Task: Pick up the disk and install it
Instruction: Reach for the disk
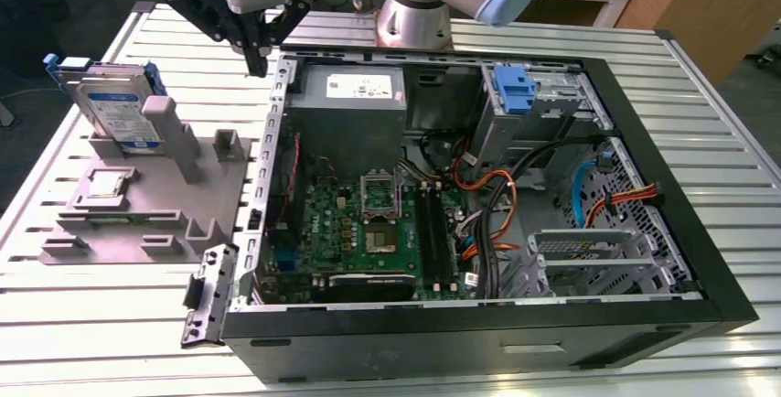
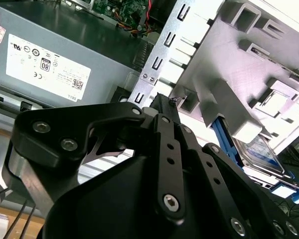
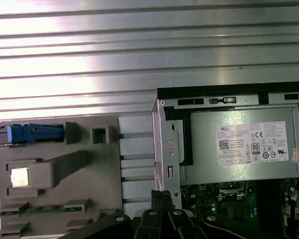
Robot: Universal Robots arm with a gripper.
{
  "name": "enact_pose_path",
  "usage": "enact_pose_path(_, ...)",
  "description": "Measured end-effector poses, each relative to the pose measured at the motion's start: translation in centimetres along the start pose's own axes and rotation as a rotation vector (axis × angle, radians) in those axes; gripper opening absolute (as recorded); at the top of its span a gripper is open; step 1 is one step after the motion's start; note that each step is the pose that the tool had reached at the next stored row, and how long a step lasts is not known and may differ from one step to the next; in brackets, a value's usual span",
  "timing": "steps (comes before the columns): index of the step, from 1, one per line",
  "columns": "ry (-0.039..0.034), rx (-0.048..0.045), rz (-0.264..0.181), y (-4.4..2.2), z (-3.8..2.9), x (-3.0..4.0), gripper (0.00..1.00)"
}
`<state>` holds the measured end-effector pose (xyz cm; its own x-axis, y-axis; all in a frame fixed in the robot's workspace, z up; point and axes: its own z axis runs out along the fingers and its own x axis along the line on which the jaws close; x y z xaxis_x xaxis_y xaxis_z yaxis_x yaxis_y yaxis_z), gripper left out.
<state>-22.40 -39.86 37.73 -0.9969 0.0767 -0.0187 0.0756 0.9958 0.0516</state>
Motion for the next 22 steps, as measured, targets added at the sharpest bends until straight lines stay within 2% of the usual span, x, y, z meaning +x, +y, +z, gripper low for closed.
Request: enact_pose_path(22, 0.0007, -0.0015, 0.000, -0.08, 0.04, 1.04, 0.10)
